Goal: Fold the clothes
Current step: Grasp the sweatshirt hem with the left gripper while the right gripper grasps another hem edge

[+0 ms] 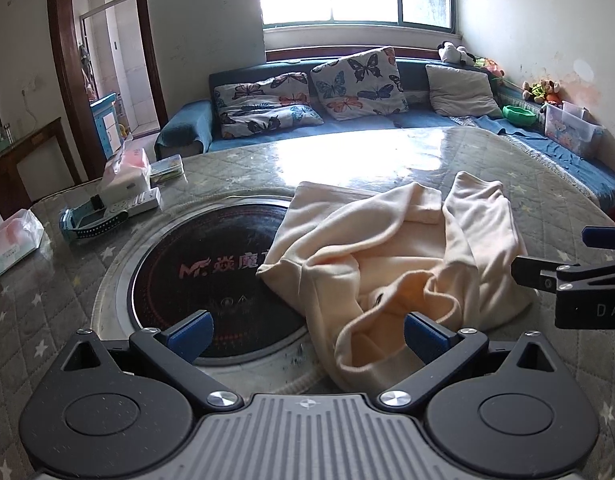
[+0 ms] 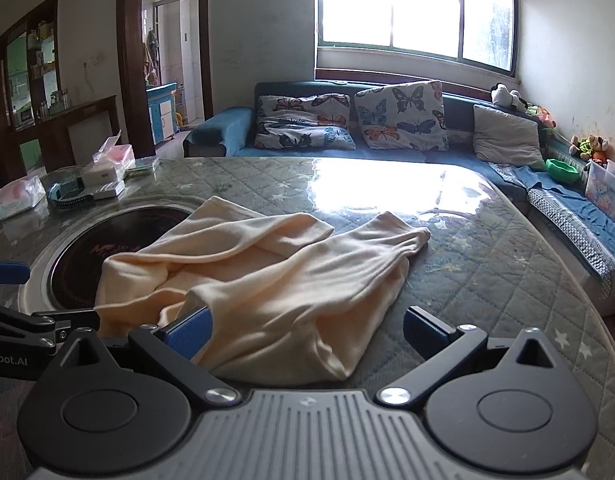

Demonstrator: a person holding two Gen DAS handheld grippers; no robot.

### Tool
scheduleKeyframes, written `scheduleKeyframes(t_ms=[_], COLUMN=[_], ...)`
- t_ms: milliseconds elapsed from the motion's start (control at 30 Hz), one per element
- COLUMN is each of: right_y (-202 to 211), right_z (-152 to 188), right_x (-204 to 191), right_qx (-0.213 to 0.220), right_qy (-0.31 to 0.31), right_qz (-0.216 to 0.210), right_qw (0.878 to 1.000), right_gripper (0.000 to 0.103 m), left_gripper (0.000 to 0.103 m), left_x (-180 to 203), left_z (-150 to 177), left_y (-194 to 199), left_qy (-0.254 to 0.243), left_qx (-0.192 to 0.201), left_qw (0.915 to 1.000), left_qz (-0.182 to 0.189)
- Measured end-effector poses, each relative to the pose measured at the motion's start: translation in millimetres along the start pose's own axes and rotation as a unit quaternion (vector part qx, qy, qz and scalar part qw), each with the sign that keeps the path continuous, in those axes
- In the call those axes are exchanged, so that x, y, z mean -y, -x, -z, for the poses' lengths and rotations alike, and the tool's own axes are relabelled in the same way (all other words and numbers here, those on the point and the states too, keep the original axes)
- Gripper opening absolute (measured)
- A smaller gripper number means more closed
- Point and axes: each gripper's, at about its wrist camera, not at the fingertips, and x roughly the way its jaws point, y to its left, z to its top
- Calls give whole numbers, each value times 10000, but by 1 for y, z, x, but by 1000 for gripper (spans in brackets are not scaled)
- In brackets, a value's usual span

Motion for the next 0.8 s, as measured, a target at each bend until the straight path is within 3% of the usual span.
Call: scheduleKeyframes(t_ms=[567, 800], right_y=[-47, -79], right_z=[-36, -51], right_x=[32, 52], right_qx=[-190, -356], right_qy=[-373, -545], right_qz=[36, 110], right_qw=[9991, 9978], right_gripper=[94, 90], left_gripper=[103, 102], left_x=[28, 52], left_z=[-58, -78], left_y=[-49, -86], left_qy=[-548, -868], left_qx=[125, 38], left_qw=[9982, 9954], left_qz=[217, 411])
